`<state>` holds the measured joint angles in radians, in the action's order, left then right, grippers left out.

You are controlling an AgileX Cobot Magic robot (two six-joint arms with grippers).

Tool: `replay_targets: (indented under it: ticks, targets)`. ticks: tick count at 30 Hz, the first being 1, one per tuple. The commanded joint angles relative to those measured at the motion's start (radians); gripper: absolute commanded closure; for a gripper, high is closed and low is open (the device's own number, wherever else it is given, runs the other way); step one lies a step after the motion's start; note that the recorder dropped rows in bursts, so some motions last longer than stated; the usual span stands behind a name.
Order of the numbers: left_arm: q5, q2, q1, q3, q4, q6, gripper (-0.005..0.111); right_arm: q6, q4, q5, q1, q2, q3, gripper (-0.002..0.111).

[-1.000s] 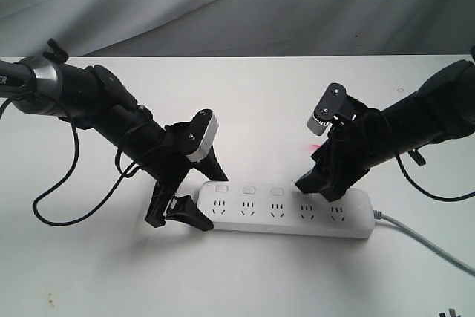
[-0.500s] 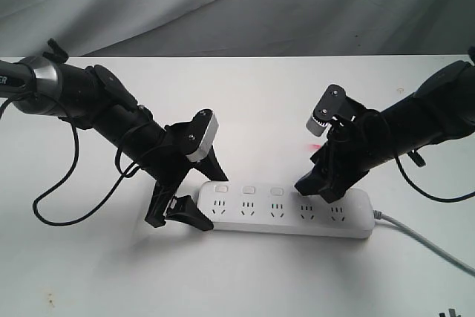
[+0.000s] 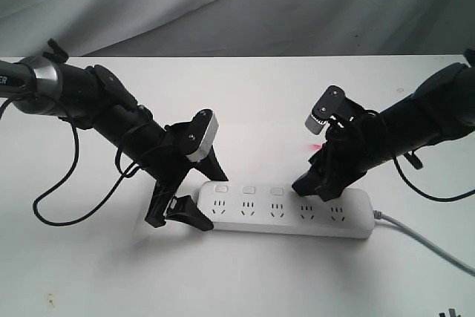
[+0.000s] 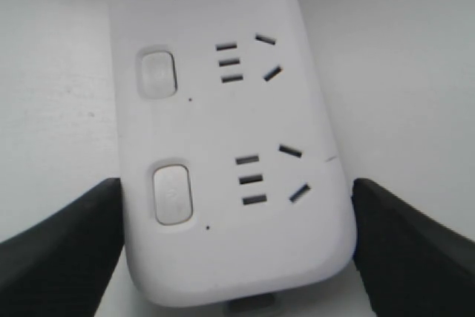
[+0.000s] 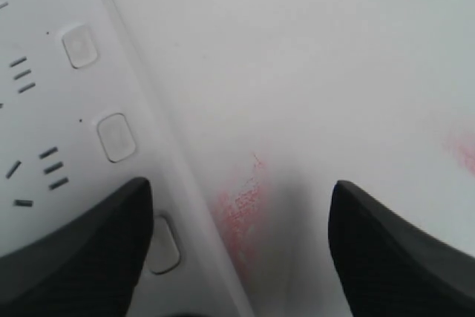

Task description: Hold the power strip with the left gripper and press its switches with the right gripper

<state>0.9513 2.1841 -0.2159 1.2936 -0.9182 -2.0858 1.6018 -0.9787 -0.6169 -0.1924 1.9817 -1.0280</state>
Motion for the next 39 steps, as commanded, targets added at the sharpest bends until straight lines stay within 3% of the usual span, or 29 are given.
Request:
replay_targets:
  ticks: [1,12,18,27,33,39]
  targets:
    - [-0.011,0.001,-0.003,0.003,-0.006,-0.008,0.106,-0.062,0.180,0.085,0.003,0.027,0.014,0.046]
    - [-0.011,0.001,-0.003,0.003,-0.006,-0.008,0.106,-0.108,0.211,0.098,0.003,0.023,0.014,0.046]
    - [-0.011,0.001,-0.003,0.003,-0.006,-0.008,0.106,0.094,-0.071,0.045,0.012,-0.075,0.014,0.046]
    - [-0.011,0.001,-0.003,0.003,-0.006,-0.008,0.106,0.176,-0.119,-0.120,0.139,-0.171,0.033,0.046]
    - [-0.011,0.001,-0.003,0.003,-0.006,-0.008,0.106,0.544,-0.406,-0.104,0.194,-0.171,0.186,0.046]
    - [-0.011,0.001,-0.003,0.003,-0.006,-0.008,0.106,0.541,-0.381,-0.084,0.194,-0.128,0.188,0.046]
